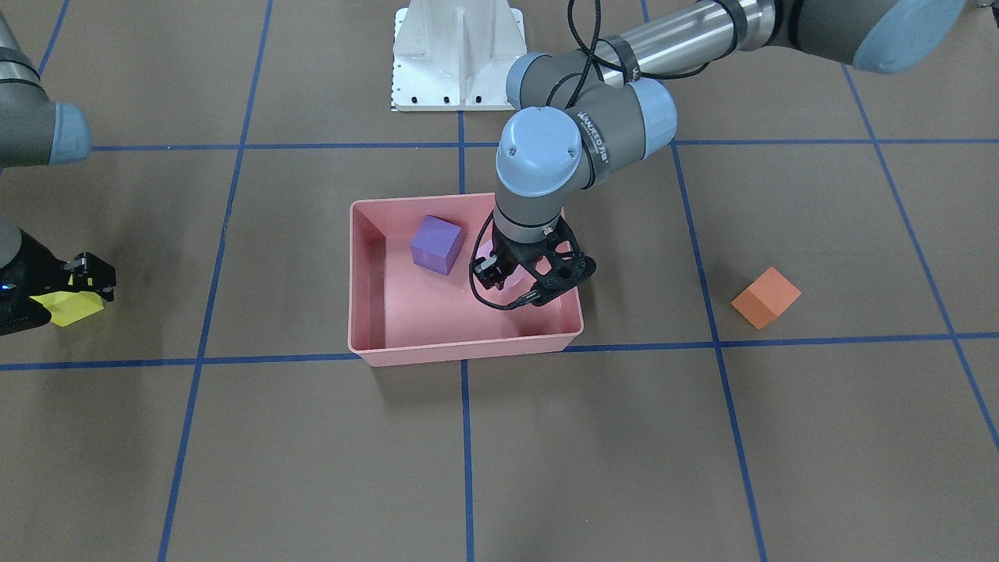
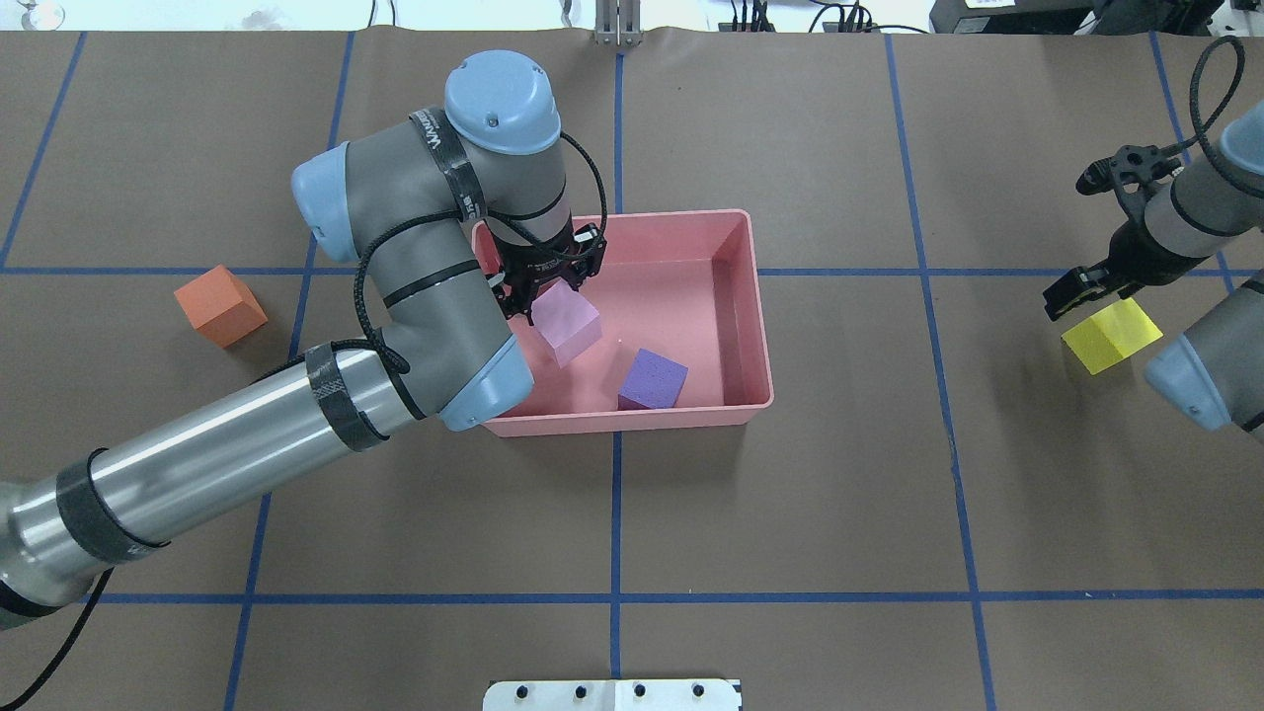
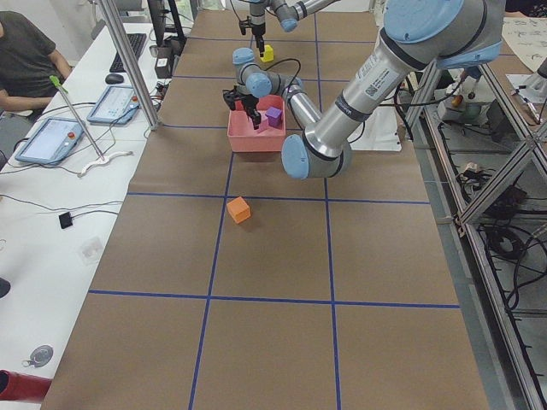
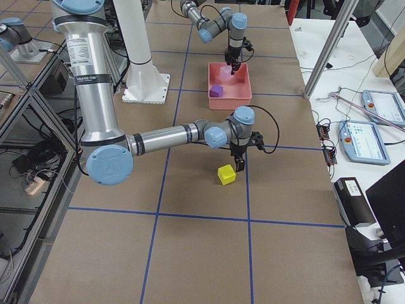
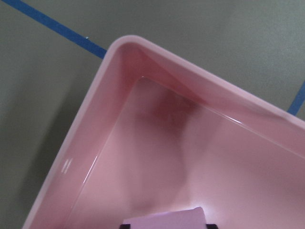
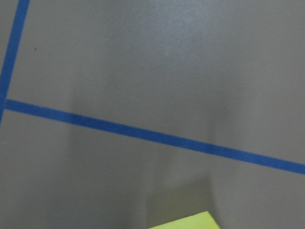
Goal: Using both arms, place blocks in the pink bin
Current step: 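Carry the lilac cube to the bin while the right gripper nears the yellow cube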
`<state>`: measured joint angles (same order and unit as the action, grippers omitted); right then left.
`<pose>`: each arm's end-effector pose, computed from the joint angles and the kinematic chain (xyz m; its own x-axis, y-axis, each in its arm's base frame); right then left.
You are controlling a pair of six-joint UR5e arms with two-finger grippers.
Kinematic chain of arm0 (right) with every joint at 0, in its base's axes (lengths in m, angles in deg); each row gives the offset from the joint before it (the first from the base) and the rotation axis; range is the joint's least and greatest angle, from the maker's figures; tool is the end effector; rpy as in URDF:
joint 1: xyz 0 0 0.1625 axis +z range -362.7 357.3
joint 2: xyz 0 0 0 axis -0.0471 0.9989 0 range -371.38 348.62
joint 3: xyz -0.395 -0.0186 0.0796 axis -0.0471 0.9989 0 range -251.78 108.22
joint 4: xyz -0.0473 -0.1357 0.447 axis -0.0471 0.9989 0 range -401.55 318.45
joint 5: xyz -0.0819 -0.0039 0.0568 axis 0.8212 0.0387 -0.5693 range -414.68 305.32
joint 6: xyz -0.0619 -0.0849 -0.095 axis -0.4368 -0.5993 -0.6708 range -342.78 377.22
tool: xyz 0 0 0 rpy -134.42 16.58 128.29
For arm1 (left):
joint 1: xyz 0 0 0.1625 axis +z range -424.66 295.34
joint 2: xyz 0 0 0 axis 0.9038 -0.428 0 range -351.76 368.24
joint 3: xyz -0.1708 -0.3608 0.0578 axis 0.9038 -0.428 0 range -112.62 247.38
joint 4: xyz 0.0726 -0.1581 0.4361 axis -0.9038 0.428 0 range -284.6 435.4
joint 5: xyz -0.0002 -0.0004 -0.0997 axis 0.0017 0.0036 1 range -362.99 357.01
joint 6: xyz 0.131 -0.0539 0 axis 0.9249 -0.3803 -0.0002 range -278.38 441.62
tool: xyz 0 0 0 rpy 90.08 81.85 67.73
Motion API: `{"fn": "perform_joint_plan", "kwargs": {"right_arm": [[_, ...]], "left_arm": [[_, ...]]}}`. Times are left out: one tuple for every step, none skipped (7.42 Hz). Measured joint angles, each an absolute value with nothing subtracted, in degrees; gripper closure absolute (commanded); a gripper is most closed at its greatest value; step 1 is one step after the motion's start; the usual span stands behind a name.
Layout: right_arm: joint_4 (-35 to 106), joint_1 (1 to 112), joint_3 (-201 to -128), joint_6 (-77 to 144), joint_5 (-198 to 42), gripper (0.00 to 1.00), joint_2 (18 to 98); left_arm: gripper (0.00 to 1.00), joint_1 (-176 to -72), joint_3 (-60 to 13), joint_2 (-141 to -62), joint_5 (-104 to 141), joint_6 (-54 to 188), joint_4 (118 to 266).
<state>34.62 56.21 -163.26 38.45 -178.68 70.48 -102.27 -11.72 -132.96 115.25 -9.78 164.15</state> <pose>-0.2838 -0.5754 0.5546 0.7262 -0.2924 0.6222 0.2262 0.9563 0.1854 0.6041 -0.5491 0.1581 0.6076 -0.4953 -0.6209 0.3164 0.8680 -0.3827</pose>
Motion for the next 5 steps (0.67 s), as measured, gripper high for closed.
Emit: {"fn": "perform_joint_plan", "kwargs": {"right_arm": [[34.70, 56.21, -163.24, 36.34, -178.52, 0.01, 70.45], [34.80, 56.21, -163.13, 33.99, -178.19, 0.01, 70.64], [34.81, 56.27, -163.06, 31.41, -177.84, 0.01, 71.30], [34.75, 56.32, -163.23, 29.85, -177.54, 0.01, 72.00], [34.72, 56.32, -163.50, 28.89, -177.11, 0.01, 72.48]], "left_arm": [[0.72, -102.13, -11.54, -132.92, 115.23, -9.78, 164.34], [0.59, -101.94, -11.46, -132.81, 115.23, -9.79, 164.37], [0.48, -101.76, -11.41, -132.72, 115.23, -9.81, 164.38], [0.19, -101.58, -11.39, -132.68, 115.18, -9.84, 164.39], [0.16, -101.33, -11.37, -132.66, 114.72, -9.84, 164.38]]}}
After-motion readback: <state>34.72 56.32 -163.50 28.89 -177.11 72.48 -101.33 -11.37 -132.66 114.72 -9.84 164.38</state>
